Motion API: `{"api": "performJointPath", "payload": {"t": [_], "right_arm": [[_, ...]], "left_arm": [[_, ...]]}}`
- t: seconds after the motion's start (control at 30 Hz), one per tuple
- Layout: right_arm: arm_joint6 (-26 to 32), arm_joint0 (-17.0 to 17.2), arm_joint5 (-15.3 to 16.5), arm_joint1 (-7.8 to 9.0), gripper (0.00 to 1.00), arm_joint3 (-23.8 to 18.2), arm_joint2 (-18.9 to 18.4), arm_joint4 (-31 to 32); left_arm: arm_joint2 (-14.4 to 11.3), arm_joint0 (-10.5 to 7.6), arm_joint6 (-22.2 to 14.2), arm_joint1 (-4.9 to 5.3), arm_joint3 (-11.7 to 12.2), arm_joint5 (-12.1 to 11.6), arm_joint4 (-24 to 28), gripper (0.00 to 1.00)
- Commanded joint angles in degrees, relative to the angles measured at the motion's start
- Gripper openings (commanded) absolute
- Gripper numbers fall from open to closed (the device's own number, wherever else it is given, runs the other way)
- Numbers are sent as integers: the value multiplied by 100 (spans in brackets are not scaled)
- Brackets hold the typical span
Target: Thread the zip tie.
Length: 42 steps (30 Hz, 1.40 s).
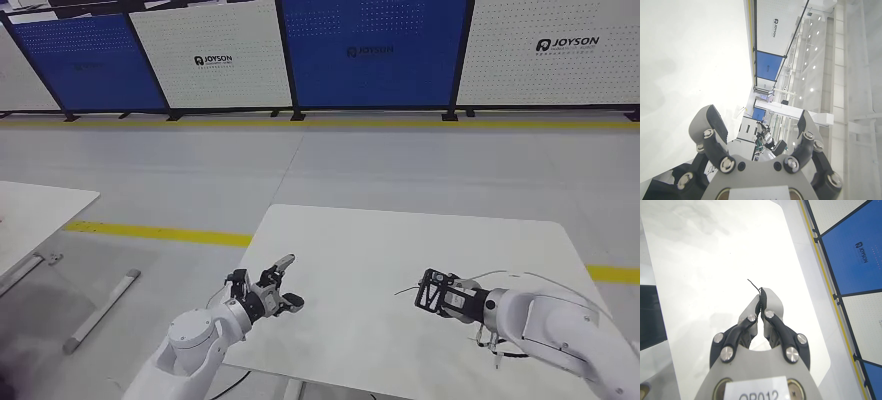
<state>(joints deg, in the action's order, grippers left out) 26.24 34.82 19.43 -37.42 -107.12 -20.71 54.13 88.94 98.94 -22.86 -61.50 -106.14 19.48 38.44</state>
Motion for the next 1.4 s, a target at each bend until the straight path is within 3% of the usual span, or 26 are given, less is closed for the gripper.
{"api": "performJointPath", "payload": {"t": [0.0, 0.1, 0.23, 0.33, 0.4, 0.43, 0.7, 0.83, 0.97, 1.13, 1.37], "right_arm": [[-63, 21, 5, -25, 0, -47, -32, 238], [-154, 62, 5, -61, 0, -123, -79, 603], [-218, 106, 5, -83, 0, -170, -129, 978], [-228, 134, 5, -94, 0, -217, -155, 1213], [-261, 146, 5, -100, 0, -258, -103, 1381], [-261, 146, 5, -100, 0, -258, -103, 1381], [-261, 146, 5, -100, 0, -258, -103, 1381], [-261, 146, 5, -100, 0, -258, -103, 1381], [-261, 146, 5, -100, 0, -258, -103, 1381], [-261, 146, 5, -100, 0, -258, -103, 1381], [-261, 146, 5, -100, 0, -258, -103, 1381]], "left_arm": [[-57, -28, -122, 33, 69, 0, 130, 100], [-264, -67, -88, 116, 165, 0, 287, 100], [-694, -309, 146, 278, 248, 0, 796, 100], [-1048, -591, 125, 473, 456, 0, 1422, 100], [-1276, -826, 417, 619, 554, 0, 1835, 100], [-1308, -856, 465, 640, 555, 0, 1865, 100], [-1308, -856, 465, 640, 555, 0, 1865, 100], [-1551, -895, 311, 631, 600, 0, 2298, 100], [-1991, -1153, 683, 722, 628, 0, 3030, 100], [-2695, -1853, 1436, 858, 683, 0, 3989, 100], [-2695, -1853, 1436, 858, 683, 0, 3989, 100]]}}
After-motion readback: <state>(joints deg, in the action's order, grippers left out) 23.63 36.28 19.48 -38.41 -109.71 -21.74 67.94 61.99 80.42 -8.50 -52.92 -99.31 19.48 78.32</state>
